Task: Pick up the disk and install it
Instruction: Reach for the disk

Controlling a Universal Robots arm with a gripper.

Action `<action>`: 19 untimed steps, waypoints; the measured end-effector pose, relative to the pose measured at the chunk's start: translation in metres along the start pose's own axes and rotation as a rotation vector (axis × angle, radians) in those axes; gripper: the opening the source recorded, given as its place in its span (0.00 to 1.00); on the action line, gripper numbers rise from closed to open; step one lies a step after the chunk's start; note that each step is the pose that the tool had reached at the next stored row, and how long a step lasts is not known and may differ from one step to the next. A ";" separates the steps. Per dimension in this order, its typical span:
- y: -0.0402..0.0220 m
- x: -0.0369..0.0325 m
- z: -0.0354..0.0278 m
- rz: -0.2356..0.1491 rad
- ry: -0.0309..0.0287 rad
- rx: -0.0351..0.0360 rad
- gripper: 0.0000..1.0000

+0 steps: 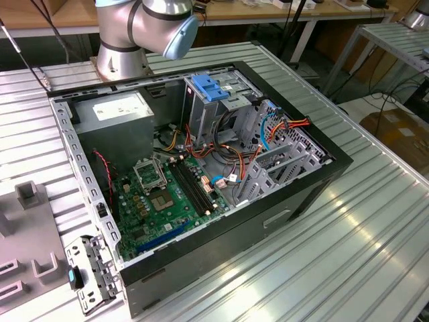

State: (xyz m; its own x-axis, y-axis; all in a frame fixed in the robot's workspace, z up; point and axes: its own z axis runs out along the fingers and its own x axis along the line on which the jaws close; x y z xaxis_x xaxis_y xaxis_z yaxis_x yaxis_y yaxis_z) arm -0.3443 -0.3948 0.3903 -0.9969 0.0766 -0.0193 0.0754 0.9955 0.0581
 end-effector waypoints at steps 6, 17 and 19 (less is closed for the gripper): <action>0.0044 0.0178 0.0007 0.000 0.0002 -0.0029 0.11; 0.0061 0.0355 0.0008 0.000 0.0003 -0.0038 0.11; 0.0073 0.0412 0.0008 0.000 0.0002 -0.0038 0.11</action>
State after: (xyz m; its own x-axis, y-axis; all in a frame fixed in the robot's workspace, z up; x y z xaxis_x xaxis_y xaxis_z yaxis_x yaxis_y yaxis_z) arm -0.3847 -0.3843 0.3891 -0.9969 0.0768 -0.0190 0.0755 0.9952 0.0619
